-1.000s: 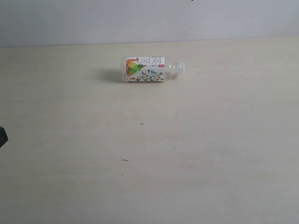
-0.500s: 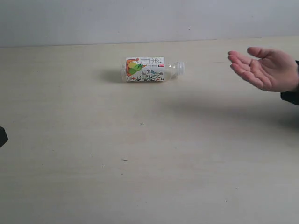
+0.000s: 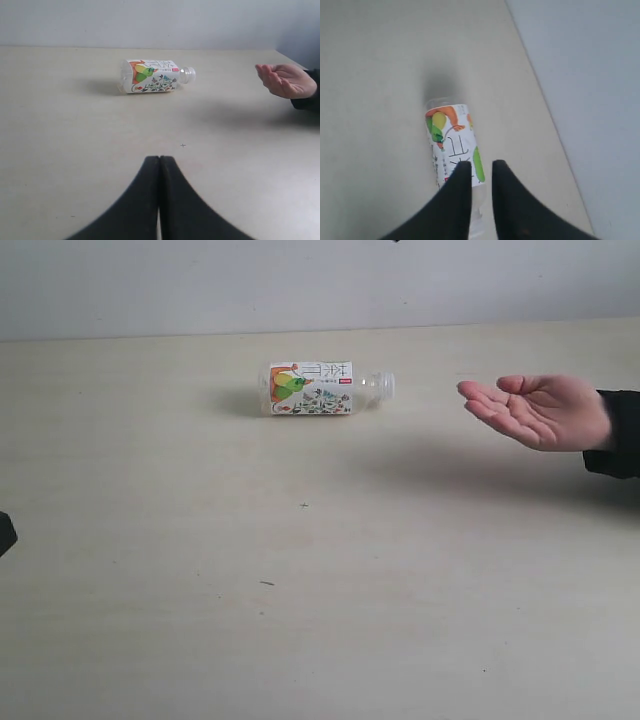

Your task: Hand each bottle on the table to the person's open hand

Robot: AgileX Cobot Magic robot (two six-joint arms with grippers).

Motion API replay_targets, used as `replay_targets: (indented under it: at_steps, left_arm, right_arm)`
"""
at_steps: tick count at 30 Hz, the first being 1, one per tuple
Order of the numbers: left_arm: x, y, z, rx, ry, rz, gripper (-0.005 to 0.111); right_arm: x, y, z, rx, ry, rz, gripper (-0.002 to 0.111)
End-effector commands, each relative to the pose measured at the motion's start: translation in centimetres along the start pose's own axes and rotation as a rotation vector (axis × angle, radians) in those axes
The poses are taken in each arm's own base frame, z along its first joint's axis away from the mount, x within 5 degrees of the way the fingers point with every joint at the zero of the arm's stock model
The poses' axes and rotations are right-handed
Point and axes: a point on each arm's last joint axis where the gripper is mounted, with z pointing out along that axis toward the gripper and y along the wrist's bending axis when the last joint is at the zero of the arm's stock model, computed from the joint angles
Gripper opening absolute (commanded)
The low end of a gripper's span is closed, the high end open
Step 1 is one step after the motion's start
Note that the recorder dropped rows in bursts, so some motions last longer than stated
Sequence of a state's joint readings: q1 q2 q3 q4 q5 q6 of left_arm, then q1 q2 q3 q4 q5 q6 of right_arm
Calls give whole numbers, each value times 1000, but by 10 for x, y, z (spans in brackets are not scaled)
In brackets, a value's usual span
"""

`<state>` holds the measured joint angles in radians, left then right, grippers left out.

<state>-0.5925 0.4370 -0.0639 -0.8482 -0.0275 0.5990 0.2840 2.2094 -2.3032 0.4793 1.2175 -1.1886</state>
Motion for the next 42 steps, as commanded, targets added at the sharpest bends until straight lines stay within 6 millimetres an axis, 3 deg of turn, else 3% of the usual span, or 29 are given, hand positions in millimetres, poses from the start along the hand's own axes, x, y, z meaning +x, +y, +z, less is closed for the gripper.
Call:
replay_targets:
  at_steps: [1,4,7,22,40,42]
  left_arm:
    - [1,1,0,-4,-7,-9,0]
    - [1,1,0,-4,-7,-9,0]
    - [1,1,0,-4,-7,-9,0]
    - [1,1,0,-4,-7,-9,0]
    - [1,1,0,-4,-7,-9,0]
    - [1,1,0,-4,-7,-9,0]
  right_arm:
    - [-6,14,35,-66,32,-196,47]
    - [-3,21,58,-95,95,-239,72]
    - [3,20,77,-76,120,-248,80]
    - [56,14,159,-13,237,-107,80]
    - [87,20,205,-13,266,-104,78]
    - [88,21,206,-17,268,-100,73]
